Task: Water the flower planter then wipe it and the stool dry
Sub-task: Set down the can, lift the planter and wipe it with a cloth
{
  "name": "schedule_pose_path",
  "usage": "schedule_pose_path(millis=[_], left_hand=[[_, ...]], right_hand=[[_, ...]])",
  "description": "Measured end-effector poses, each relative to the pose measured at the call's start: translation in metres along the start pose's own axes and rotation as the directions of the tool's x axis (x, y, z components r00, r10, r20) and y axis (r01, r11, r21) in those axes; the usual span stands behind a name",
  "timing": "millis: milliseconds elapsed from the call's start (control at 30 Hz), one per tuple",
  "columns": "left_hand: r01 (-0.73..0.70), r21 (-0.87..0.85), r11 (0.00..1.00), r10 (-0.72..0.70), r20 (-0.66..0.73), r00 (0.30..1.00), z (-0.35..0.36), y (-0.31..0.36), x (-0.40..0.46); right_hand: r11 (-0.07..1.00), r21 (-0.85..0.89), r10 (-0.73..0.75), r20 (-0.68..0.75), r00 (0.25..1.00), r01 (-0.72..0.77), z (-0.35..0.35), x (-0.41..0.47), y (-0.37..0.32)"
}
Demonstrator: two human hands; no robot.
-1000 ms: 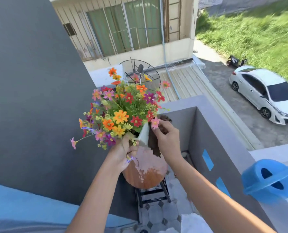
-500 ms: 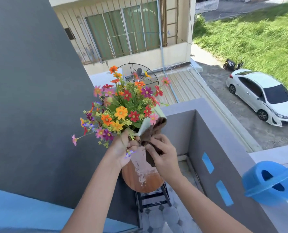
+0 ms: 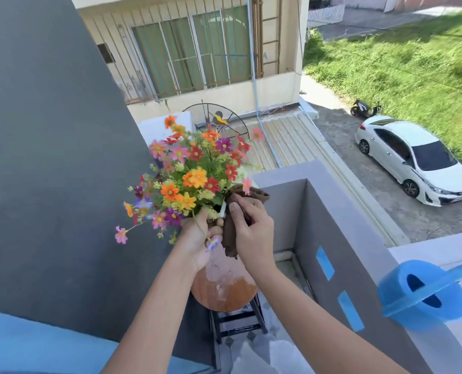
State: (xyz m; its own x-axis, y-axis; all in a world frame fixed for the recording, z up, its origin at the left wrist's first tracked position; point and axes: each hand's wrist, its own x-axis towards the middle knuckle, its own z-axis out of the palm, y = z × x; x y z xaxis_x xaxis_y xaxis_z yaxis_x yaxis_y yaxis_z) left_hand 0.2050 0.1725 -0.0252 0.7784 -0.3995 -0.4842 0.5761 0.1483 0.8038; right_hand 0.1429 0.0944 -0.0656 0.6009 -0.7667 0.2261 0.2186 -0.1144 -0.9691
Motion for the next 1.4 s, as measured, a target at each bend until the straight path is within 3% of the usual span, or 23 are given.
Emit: schedule_pose_path(millis=[267, 433, 567, 733, 833, 933, 1067, 1167, 1400], left_hand=[[0.041, 0.09, 0.995, -0.045, 0.038, 0.998, -0.002, 0.001, -0.006], [0.094, -0.009, 0.996, -0.094, 0.025, 0.995, 0.008, 0.01, -0.021], [0.023, 0.022, 1.0, -0.023, 0.036, 0.999, 0.004, 0.009, -0.021], [0.032, 0.066, 0.997, -0.035, 0.043, 0.998, 0.002, 0.007, -0.008], [0.0, 0.107, 0.994, -0.003, 0.03, 1.0, 0.001, 0.003, -0.006], [0.029, 0.034, 0.999, -0.032, 0.068, 0.997, 0.005, 0.004, -0.013], [0.057, 0.034, 0.998, -0.058, 0.046, 0.997, 0.006, 0.012, -0.018], [0.075, -0.016, 0.997, -0.075, 0.036, 0.997, 0.0, 0.021, -0.017], [0.052, 0.093, 0.994, -0.058, 0.062, 0.996, -0.001, 0.024, -0.015]], right_hand=[[0.991, -0.125, -0.063, -0.092, 0.994, 0.051, -0.007, 0.065, -0.006], [0.97, -0.238, 0.026, -0.126, 0.992, -0.056, -0.022, 0.094, 0.011], [0.962, -0.242, 0.088, -0.157, 0.984, -0.125, -0.025, 0.079, 0.029], [0.982, -0.176, 0.054, -0.1, 0.994, -0.071, -0.008, 0.056, 0.01], [0.996, -0.051, 0.063, -0.061, 0.996, -0.067, 0.0, 0.053, -0.011], [0.993, 0.049, 0.104, 0.016, 0.994, -0.105, 0.004, 0.067, -0.023], [0.981, -0.192, -0.035, -0.042, 0.999, 0.026, -0.008, 0.096, -0.02], [0.953, -0.304, -0.009, -0.063, 0.998, -0.011, -0.023, 0.106, -0.002], [0.96, -0.274, 0.047, -0.065, 0.997, -0.063, -0.028, 0.101, -0.006]])
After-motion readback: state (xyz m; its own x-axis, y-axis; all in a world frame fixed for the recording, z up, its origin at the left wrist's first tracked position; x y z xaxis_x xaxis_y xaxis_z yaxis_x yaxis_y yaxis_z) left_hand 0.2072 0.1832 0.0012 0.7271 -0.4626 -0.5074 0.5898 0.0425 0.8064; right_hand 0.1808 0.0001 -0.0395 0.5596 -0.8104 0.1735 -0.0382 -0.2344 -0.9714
